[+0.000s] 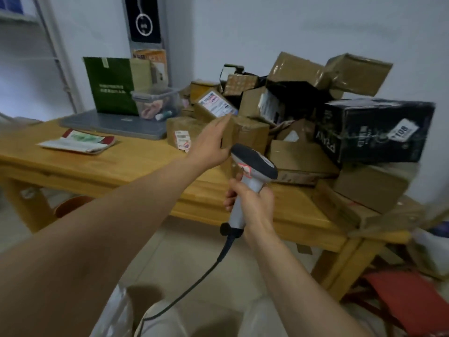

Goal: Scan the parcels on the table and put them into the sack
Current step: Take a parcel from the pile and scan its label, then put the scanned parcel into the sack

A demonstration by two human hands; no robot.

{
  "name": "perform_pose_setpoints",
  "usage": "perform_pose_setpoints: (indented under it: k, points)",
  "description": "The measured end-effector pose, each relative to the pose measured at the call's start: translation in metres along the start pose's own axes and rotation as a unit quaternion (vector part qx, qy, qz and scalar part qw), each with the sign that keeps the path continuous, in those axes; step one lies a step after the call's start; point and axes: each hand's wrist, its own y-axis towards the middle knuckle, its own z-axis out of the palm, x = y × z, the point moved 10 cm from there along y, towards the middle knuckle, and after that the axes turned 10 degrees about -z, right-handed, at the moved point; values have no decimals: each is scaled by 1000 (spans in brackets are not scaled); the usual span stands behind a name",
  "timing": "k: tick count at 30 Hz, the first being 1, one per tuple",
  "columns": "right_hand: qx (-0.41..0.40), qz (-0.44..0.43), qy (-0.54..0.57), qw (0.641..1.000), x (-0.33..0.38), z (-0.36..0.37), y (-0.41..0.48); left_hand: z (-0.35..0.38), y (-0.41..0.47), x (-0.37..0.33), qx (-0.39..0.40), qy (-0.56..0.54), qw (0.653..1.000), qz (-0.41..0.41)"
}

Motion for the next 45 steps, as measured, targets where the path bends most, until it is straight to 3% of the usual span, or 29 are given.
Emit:
perform_pose_setpoints:
  k: [5,10,14,17,21,26,29,34,42,45]
  points:
    - [-41,9,37,998,0,-24,18,39,25,-26,83,66,993,58]
    - [-57,7,43,997,-3,-31,28,9,25,-15,-22,122,992,37]
    - [-52,20,47,997,-10,-25,32,-20,10,38,-80,45,986,-140]
    - [-35,33,33,998,-18,-18,32,-13,-16,95,-66,-60,955,-284]
    - [-23,62,9,998,-31,-14,29,-2,-58,139,-75,-118,915,-379]
    - [-24,80,-2,997,-41,-13,26,-11,-46,137,-101,-77,940,-317]
    - [-15,86,-8,996,-41,-11,26,3,-20,143,-6,-103,943,-318]
    - [-7,86,-15,996,-39,-11,30,36,-2,143,160,25,948,-275]
    - [1,87,-7,996,-39,-11,33,33,-8,148,198,4,935,-296]
    - [-9,65,-12,998,-34,-9,39,27,-21,143,176,-9,932,-315]
